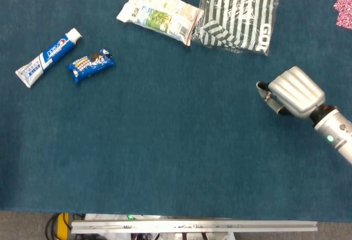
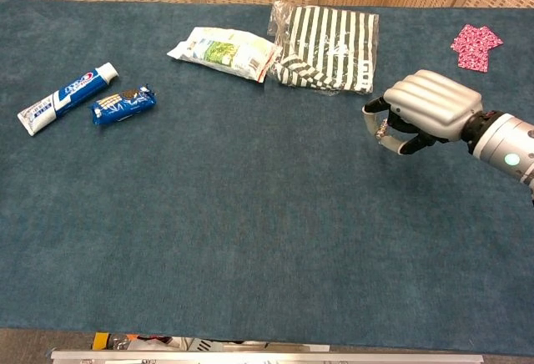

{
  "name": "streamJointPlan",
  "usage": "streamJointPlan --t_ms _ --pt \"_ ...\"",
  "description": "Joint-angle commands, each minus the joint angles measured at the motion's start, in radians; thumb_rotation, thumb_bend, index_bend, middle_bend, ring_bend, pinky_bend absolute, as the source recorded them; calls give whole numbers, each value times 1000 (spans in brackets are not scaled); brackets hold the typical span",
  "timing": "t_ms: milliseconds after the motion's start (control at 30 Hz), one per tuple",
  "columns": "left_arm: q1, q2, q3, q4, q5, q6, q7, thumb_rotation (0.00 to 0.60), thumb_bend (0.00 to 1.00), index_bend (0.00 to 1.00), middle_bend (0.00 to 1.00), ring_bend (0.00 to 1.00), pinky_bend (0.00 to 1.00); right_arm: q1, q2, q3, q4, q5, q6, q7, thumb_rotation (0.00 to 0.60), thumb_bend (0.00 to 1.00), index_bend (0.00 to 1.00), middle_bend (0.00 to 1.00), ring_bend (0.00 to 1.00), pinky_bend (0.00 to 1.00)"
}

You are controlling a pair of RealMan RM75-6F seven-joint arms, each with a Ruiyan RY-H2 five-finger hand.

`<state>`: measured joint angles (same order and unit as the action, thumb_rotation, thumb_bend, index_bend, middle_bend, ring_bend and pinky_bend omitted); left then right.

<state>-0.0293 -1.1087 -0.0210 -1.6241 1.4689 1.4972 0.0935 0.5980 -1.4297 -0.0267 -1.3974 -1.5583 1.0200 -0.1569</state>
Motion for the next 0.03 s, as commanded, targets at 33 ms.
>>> streamJointPlan --t_ms 33 --pt "-1 1 0 -4 0 -1 5 600 194 0 70 60 45 -2 -7 2 15 5 -4 15 600 419 696 1000 1000 1000"
